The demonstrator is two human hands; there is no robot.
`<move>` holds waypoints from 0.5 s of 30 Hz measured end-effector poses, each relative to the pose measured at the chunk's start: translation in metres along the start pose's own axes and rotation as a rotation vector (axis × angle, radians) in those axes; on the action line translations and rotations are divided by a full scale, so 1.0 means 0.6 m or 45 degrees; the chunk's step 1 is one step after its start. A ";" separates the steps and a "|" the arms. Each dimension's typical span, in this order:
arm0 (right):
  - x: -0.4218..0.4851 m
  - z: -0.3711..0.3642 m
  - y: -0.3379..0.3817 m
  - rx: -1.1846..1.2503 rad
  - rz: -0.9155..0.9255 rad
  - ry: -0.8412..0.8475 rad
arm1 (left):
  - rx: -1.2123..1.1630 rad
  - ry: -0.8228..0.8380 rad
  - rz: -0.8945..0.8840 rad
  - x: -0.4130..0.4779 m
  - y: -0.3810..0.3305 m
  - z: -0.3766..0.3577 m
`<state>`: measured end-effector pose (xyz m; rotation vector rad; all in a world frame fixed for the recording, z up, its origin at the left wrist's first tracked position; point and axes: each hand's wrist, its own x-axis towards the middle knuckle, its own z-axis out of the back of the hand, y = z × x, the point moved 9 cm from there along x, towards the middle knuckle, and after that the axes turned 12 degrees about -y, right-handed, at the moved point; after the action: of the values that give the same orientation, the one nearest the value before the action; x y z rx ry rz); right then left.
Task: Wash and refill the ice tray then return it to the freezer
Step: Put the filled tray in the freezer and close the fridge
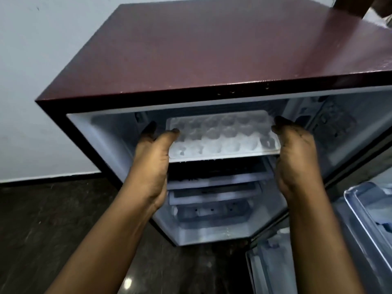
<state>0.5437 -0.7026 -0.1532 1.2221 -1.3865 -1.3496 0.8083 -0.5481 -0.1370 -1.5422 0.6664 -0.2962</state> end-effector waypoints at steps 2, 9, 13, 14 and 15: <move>0.016 -0.008 -0.004 0.031 0.021 0.010 | -0.008 0.013 -0.050 0.013 -0.001 -0.015; 0.044 -0.049 0.002 0.035 0.122 0.100 | -0.005 0.049 -0.184 0.053 0.002 -0.048; 0.047 -0.079 -0.002 -0.003 0.152 0.151 | 0.046 0.006 -0.260 0.080 0.007 -0.052; 0.049 -0.084 -0.007 -0.011 0.132 0.149 | 0.061 -0.002 -0.283 0.085 0.007 -0.054; 0.051 -0.087 -0.012 -0.018 0.112 0.138 | 0.078 -0.011 -0.305 0.090 0.008 -0.056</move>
<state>0.5895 -0.7423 -0.1580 1.1934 -1.3371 -1.2131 0.8309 -0.6065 -0.1498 -1.5650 0.4618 -0.4855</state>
